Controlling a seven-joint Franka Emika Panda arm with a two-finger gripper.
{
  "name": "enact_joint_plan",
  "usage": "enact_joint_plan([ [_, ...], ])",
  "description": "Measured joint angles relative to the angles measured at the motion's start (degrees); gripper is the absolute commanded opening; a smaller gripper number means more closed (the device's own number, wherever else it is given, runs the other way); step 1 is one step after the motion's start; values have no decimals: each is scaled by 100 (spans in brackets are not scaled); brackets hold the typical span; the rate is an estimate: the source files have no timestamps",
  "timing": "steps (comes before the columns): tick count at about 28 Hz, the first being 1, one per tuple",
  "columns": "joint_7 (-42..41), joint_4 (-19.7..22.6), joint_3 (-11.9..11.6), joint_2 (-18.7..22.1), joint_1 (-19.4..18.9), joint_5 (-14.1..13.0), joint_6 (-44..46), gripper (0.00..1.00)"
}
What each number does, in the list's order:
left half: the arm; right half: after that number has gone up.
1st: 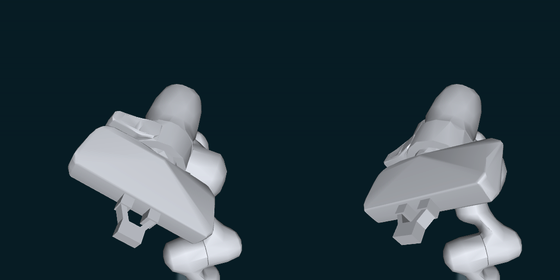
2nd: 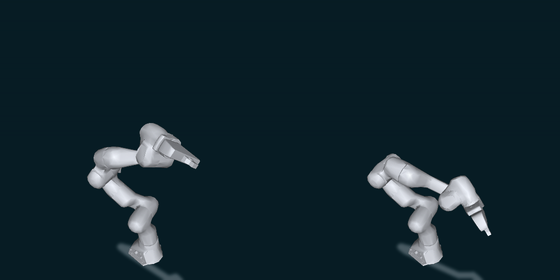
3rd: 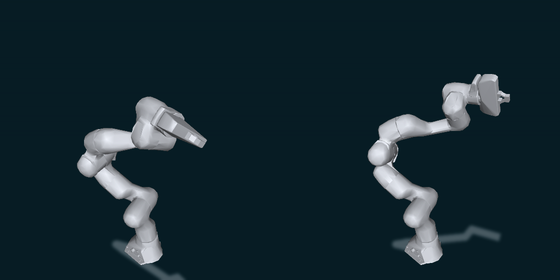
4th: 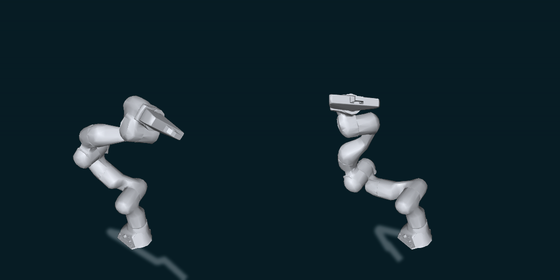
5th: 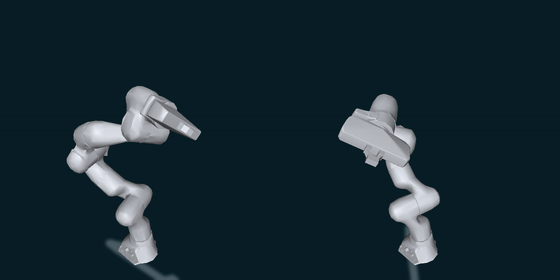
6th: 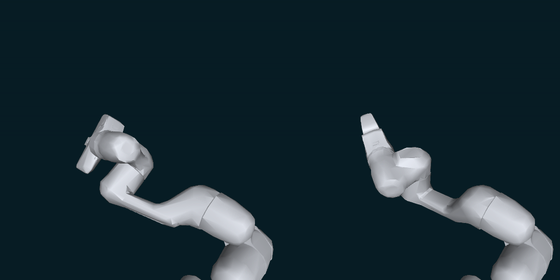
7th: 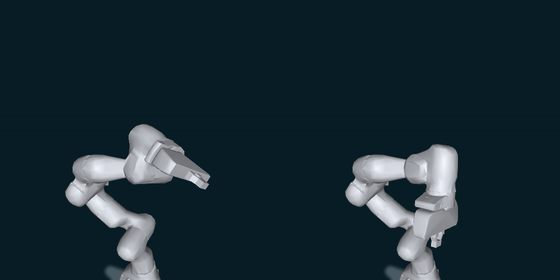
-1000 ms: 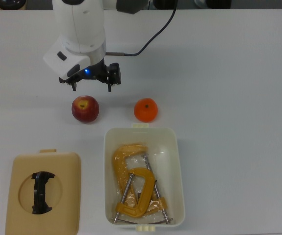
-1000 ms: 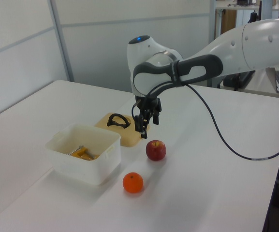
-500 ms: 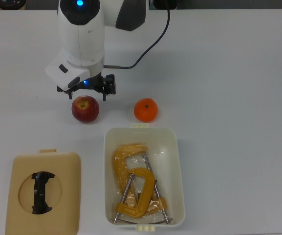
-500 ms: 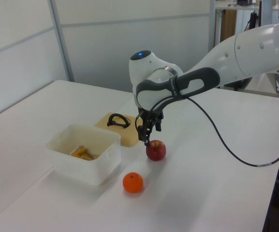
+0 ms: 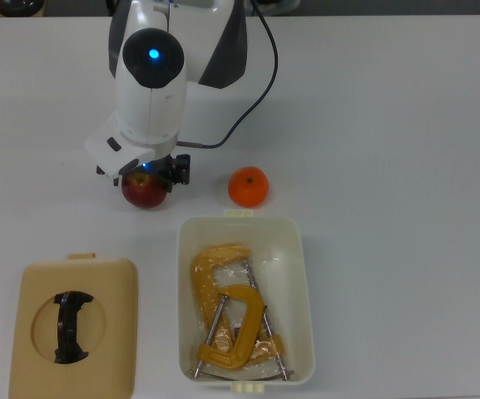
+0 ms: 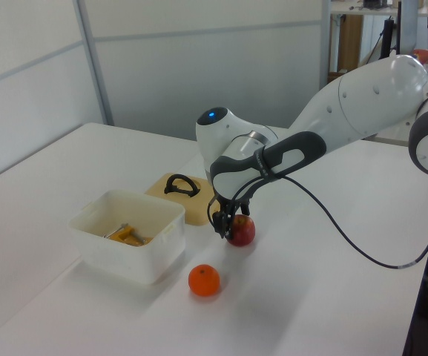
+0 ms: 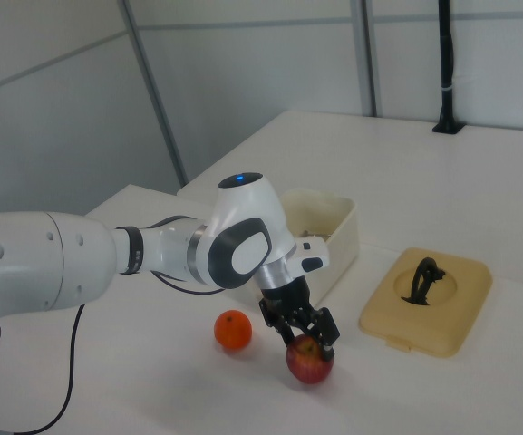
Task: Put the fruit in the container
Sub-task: 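Close the gripper on the red apple and lift it, then carry the apple over the white container and release it inside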
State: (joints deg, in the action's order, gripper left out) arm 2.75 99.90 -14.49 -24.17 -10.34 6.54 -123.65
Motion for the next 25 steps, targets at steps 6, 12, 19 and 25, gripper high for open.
enact_joint_plan([
  [6, 3, 0, 0, -5, -20, 114, 0, 0],
  [12, 6, -20, -3, 100, -20, 119, 0, 0],
  [19, 30, -78, -64, 642, 51, -80, 143, 0],
  [25, 210, -380, -118, 899, 113, -636, 168, 0],
])
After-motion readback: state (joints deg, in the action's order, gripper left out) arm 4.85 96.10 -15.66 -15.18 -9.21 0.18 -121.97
